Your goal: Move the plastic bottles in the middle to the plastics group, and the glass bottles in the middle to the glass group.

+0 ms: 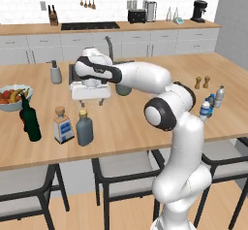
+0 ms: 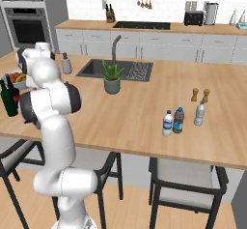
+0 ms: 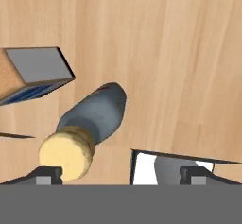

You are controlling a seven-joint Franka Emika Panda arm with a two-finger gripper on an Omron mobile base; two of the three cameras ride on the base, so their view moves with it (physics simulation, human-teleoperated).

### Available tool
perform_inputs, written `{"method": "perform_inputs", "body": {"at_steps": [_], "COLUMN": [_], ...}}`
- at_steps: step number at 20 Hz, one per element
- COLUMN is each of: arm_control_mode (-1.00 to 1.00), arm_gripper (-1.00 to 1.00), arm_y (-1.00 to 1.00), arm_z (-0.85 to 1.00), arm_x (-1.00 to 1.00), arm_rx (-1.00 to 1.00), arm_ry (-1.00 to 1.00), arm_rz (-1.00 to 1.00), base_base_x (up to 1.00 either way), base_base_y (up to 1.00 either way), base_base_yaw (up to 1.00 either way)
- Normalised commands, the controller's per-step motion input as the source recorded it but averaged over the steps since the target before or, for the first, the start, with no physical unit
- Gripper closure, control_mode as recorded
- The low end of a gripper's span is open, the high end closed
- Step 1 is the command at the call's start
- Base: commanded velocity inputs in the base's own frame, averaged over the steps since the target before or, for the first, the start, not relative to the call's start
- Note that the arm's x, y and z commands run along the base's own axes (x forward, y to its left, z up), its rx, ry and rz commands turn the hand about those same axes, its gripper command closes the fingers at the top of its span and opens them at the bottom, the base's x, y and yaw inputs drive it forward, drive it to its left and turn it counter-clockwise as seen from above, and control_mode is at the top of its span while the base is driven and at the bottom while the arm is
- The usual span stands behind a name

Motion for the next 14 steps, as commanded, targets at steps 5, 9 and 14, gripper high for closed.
{"method": "perform_inputs", "body": {"at_steps": [5, 9, 14], "arm_control_mode": [-1.0, -1.0, -1.0], "arm_gripper": [-1.0, -1.0, -1.0], "arm_y": [-0.8, -0.89, -0.89], "arm_z": [0.17, 0.12, 0.03], "arm_x": [-0.41, -0.57, -0.81], "arm_rx": [0.0, 0.0, 0.0], "arm_ry": [-0.24, -0.26, -0.23], "arm_rz": [0.0, 0.0, 0.0], "base_base_x": [0.0, 0.0, 0.0], "base_base_y": [0.0, 0.0, 0.0], "base_base_yaw": [0.0, 0.0, 0.0]}}
